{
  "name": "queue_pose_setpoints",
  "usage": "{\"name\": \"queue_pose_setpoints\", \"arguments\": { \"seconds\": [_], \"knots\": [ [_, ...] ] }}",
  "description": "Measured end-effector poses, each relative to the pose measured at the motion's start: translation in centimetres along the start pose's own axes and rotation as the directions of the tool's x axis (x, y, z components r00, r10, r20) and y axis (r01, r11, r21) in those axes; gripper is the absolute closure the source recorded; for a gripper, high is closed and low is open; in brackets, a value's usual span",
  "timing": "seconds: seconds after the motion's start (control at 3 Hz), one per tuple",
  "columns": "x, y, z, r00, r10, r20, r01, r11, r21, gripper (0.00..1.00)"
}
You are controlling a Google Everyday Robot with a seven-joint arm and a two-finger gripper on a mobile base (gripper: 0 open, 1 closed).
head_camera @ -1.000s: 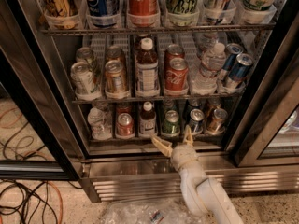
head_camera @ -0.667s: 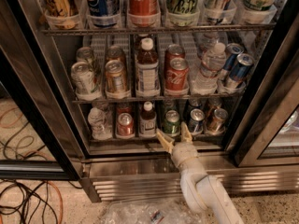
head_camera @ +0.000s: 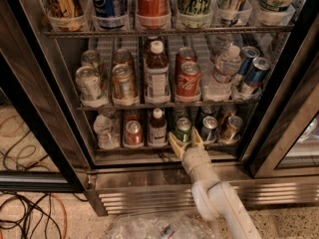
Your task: Pick green can from bottom shelf of fridge
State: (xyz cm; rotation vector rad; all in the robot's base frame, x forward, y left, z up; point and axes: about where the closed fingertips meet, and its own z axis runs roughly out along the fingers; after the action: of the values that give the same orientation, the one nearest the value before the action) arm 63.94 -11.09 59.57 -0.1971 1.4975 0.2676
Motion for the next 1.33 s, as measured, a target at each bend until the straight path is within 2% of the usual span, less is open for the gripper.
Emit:
{"name": "queue_pose_setpoints", "arguments": {
  "seconds": [0.67,1.0,1.33],
  "knots": [
    [0.3,-0.2,2.3,1.000,0.016,0.005,-0.016,0.9998,-0.008,0.33],
    [0.4,-0.3,3.2,0.999,0.035,0.012,-0.035,0.9994,-0.005,0.52],
    [0.4,-0.3,3.2,0.999,0.035,0.012,-0.035,0.9994,-0.005,0.75]
  ]
}}
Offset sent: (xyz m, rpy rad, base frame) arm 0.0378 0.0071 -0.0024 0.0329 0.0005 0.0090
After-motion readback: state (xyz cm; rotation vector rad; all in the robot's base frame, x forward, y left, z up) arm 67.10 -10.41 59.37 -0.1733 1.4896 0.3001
